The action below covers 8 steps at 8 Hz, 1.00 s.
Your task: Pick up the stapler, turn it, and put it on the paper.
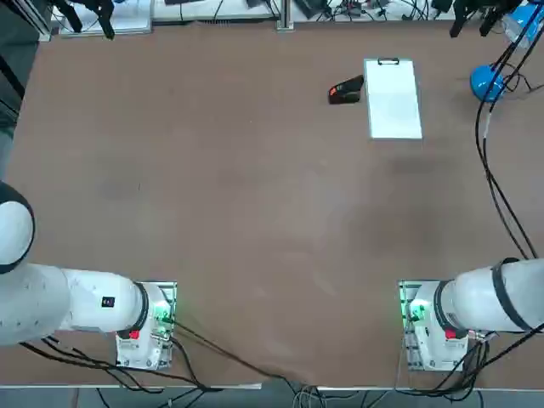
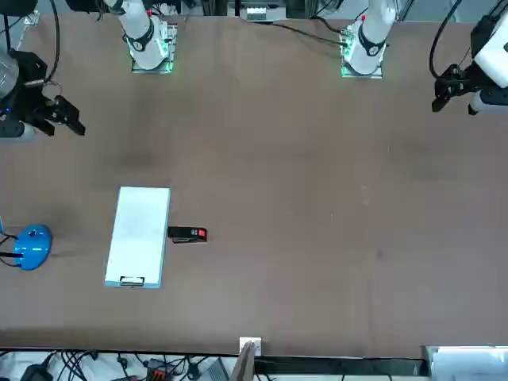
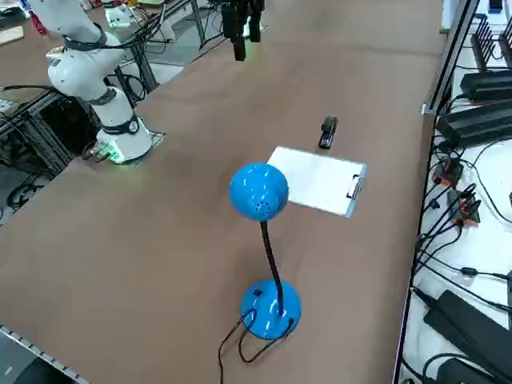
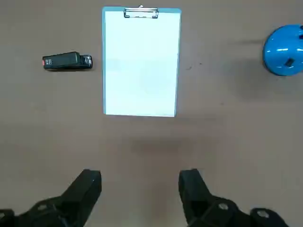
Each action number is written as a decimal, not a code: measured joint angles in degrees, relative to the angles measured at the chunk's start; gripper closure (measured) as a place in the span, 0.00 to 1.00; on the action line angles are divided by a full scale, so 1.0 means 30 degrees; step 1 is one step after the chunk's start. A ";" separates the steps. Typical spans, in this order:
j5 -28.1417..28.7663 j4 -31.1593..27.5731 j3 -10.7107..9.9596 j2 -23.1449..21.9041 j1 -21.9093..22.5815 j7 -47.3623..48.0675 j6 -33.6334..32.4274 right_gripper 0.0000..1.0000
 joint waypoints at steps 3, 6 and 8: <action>0.0002 0.0010 0.0021 0.0024 0.0242 0.0129 0.0007 0.00; 0.0826 0.0201 0.0065 0.1190 0.1018 0.3220 0.1563 0.00; 0.0881 0.0247 0.0132 0.2936 0.2672 0.6685 0.3159 0.00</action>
